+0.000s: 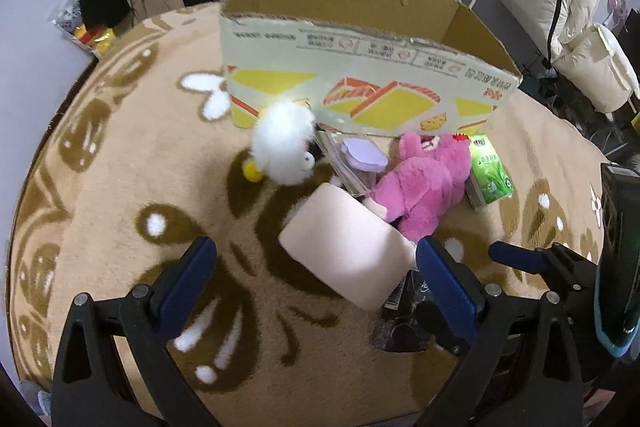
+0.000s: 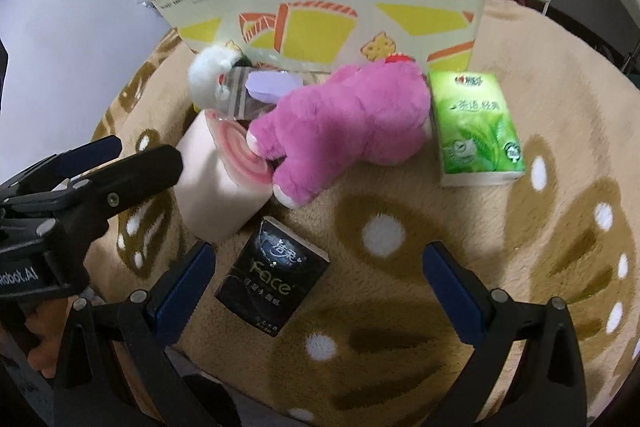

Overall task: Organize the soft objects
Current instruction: 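Grasp the pink roll-cake plush with the left tool while the right tool grasps the black tissue pack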

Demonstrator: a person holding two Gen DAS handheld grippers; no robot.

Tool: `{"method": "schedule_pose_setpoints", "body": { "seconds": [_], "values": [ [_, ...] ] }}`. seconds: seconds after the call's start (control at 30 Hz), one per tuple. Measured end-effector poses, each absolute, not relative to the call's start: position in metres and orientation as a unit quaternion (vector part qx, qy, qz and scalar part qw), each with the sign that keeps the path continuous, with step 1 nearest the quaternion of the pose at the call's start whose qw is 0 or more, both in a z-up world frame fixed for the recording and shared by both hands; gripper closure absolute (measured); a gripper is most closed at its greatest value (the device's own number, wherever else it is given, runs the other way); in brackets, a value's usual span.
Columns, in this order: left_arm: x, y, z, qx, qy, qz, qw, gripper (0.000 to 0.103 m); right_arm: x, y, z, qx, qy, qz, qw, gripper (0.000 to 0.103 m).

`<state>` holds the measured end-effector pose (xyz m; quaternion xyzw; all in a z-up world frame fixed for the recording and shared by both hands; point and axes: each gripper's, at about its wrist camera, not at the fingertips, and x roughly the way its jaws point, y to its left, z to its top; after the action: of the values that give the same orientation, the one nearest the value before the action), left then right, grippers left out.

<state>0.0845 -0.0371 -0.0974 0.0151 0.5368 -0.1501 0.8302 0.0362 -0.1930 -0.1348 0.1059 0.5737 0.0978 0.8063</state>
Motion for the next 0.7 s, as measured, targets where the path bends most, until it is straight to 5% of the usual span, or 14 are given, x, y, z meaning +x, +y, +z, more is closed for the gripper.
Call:
{"method": "schedule_pose_setpoints", "body": {
  "seconds": [0.7],
  "values": [
    [0.110, -0.059, -0.144, -0.006, 0.606, -0.156, 0.780, 0.007, 0.049, -0.152, -0.169, 0.078, 0.614, 0.106, 0.778, 0.007]
  ]
}}
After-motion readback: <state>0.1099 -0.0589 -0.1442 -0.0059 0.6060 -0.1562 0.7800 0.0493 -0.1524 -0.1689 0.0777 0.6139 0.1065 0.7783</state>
